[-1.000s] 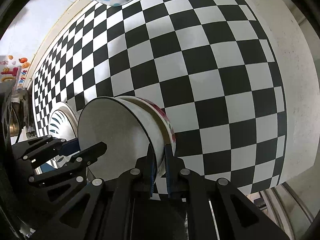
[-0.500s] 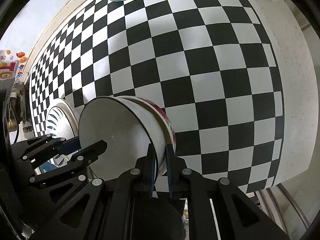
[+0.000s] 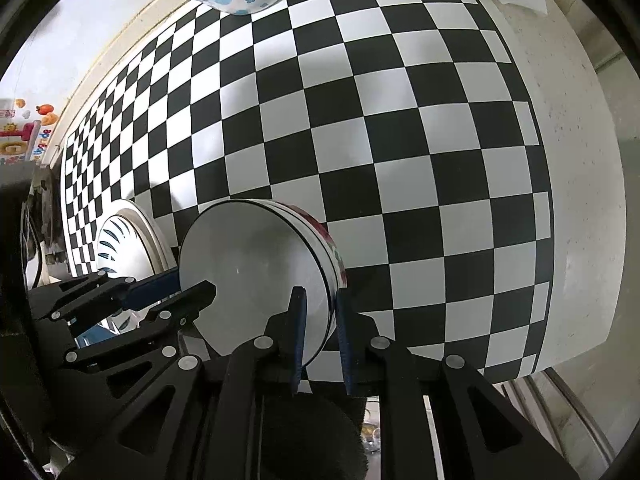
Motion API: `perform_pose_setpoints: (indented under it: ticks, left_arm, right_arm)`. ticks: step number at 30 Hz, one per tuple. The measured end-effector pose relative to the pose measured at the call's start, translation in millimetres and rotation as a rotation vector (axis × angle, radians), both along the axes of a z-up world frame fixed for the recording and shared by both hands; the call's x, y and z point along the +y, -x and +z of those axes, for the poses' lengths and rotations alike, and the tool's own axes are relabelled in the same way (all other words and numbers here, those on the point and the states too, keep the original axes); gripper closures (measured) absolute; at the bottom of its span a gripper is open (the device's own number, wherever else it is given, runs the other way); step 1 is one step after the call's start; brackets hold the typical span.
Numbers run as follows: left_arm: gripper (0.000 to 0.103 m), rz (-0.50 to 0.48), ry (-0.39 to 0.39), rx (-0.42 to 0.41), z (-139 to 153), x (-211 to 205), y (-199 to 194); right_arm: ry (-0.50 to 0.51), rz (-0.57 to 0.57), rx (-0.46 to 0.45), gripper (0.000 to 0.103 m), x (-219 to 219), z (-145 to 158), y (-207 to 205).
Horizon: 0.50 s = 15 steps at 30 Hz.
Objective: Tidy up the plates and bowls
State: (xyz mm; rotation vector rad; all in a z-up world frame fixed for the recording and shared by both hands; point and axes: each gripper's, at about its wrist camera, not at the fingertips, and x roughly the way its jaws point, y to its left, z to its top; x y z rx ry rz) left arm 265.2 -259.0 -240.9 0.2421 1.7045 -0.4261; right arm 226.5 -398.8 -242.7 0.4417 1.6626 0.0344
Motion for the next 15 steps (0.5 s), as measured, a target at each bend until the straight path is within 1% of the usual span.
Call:
perform_pose_setpoints:
  ticks: [3,6,7,8,9,10,13,15]
  left_arm:
    - [0.083,0.045,0.037,-0.017,19,11,-9]
    - [0.082,0.092,0.076,-0.076,42,19,-30]
    - [0.080,0.112,0.082,-0.107,50,22,-43]
    - [0.074,0.131,0.085,-0.126,55,24,-55]
    - [0.071,0.151,0.090,-0.134,58,26,-67]
    - [0.071,0.183,0.098,-0.135,58,30,-85]
    - [0.071,0.274,0.119,-0.124,53,37,-132]
    - [0.071,0.316,0.110,-0.133,45,39,-163]
  right_arm:
    - [-0.019,-0.018,-0.019,0.085,-6,9,-1]
    - [-0.036,-0.035,-0.050,0.084,-14,23,-8]
    - [-0.044,-0.041,-0.066,0.077,-17,29,-13]
    - [-0.059,-0.052,-0.095,0.072,-22,36,-21]
    - [-0.069,-0.057,-0.113,0.062,-24,40,-27]
    - [-0.075,-0.060,-0.131,0.055,-29,44,-37]
    - [-0.072,-0.063,-0.171,0.054,-43,49,-71]
    - [-0.094,-0.074,-0.192,0.054,-53,49,-97]
